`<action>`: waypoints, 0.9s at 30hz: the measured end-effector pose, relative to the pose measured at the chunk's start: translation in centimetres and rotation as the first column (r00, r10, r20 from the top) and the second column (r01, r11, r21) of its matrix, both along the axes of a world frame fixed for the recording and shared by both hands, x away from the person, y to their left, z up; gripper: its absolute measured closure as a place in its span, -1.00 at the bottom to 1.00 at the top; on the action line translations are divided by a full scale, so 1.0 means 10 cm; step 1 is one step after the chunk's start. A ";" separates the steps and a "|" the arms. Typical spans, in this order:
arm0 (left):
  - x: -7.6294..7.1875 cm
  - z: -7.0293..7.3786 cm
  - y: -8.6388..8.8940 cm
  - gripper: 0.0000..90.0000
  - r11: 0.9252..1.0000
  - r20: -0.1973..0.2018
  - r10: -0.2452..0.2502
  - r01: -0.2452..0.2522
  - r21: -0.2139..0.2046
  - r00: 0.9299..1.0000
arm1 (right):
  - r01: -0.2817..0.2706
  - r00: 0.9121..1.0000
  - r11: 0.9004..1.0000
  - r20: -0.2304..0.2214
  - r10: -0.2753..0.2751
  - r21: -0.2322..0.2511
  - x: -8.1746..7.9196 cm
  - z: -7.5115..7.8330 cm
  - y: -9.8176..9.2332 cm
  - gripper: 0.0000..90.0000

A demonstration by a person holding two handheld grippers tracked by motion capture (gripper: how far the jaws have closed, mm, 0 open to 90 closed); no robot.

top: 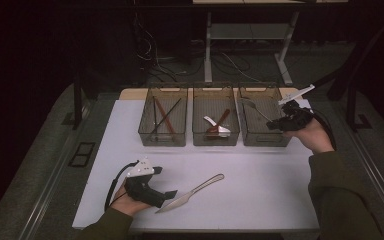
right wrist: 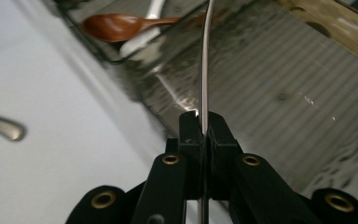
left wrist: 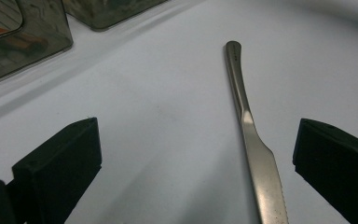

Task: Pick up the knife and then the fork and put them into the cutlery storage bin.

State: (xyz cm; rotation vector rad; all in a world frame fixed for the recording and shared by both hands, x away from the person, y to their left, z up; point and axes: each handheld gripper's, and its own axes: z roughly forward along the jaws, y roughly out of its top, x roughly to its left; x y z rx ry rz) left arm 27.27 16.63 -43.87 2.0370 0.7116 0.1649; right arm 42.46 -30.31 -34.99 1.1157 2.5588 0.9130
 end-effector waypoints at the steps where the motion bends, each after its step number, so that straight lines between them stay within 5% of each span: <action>1: 0.00 0.00 0.00 -1.00 1.000 0.002 0.002 -0.002 -0.001 1.000 | 0.008 1.000 1.000 0.000 -0.008 -0.009 0.04 -0.01 -0.02 0.91; 14: -0.01 -0.02 -0.02 -1.00 1.000 -0.001 -0.016 0.016 0.013 1.000 | 0.133 0.987 0.988 -0.076 -0.139 -0.078 0.42 -0.23 -0.13 0.91; 27: -0.02 -0.03 -0.03 -1.00 1.000 -0.013 -0.022 0.022 0.009 1.000 | 0.132 0.980 0.982 -0.131 -0.149 -0.134 0.53 -0.43 -0.09 0.91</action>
